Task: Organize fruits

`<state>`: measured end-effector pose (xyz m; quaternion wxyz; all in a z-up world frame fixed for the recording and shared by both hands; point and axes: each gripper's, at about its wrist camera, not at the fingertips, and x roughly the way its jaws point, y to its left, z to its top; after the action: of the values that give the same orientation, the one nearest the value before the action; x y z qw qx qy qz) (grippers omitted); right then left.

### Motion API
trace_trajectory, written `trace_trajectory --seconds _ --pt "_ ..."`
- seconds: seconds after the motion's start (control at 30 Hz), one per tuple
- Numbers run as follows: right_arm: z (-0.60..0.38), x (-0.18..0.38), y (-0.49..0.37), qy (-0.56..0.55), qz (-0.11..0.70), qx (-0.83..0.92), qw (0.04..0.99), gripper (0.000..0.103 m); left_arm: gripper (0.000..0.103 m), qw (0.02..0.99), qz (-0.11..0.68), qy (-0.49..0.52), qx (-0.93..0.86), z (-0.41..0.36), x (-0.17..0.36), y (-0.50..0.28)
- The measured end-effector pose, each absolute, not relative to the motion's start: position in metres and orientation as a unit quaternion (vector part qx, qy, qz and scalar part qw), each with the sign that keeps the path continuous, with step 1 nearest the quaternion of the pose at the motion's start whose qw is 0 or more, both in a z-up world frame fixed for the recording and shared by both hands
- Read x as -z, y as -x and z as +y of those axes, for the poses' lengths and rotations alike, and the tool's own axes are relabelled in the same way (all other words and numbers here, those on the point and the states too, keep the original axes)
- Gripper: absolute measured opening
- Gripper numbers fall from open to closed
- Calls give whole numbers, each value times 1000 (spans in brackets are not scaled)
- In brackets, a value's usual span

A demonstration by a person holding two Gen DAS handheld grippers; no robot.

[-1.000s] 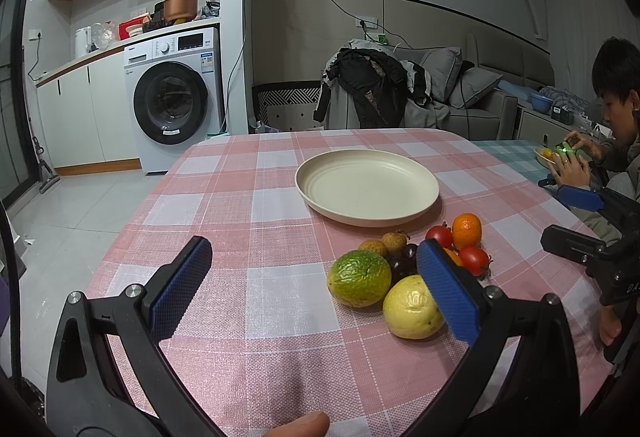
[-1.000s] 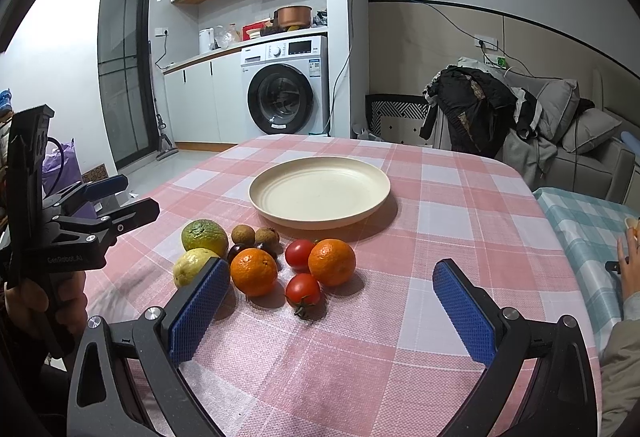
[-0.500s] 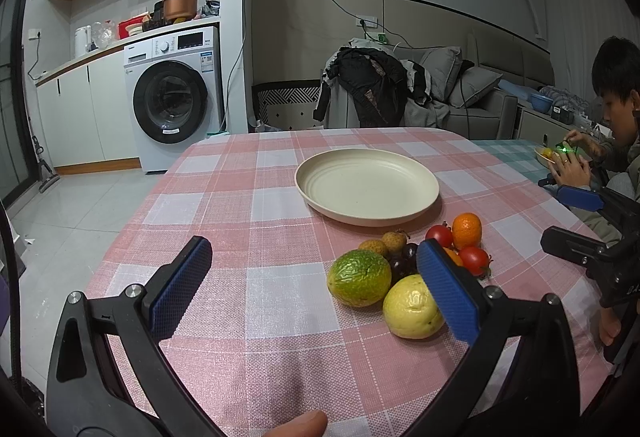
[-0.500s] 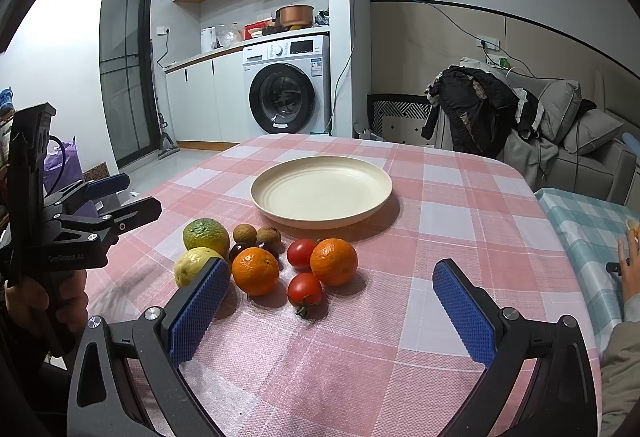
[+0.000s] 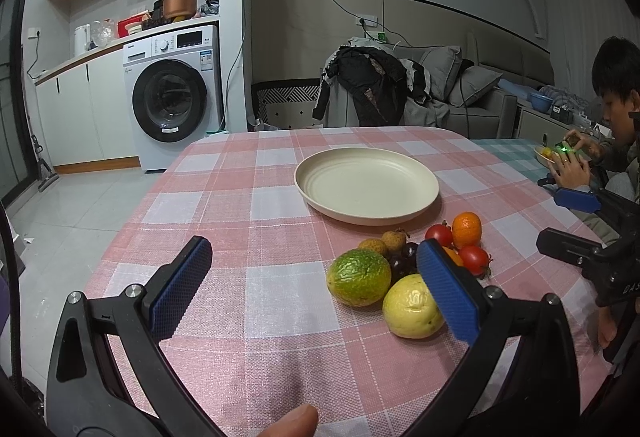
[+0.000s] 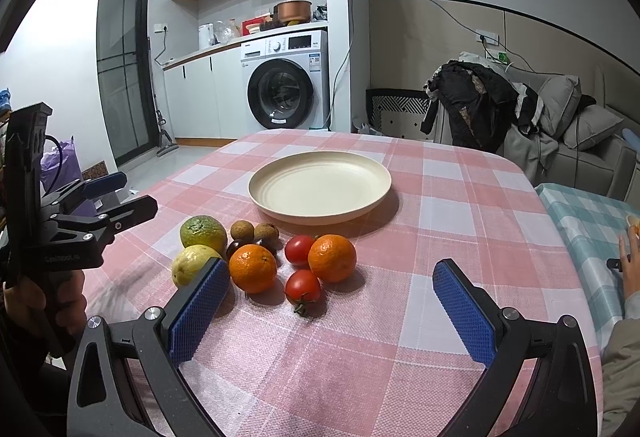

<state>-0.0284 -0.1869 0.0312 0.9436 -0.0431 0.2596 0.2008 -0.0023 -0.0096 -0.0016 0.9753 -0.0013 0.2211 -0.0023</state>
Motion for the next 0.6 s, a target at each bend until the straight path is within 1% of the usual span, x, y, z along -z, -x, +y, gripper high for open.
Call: trace_trajectory --seconds 0.3,0.6 --pt "-184 -27 18 48 287 -191 937 103 102 972 235 -5 0 -13 4 -3" --pt "-176 -17 3 68 324 -184 925 103 101 961 276 -10 17 -17 10 -10"
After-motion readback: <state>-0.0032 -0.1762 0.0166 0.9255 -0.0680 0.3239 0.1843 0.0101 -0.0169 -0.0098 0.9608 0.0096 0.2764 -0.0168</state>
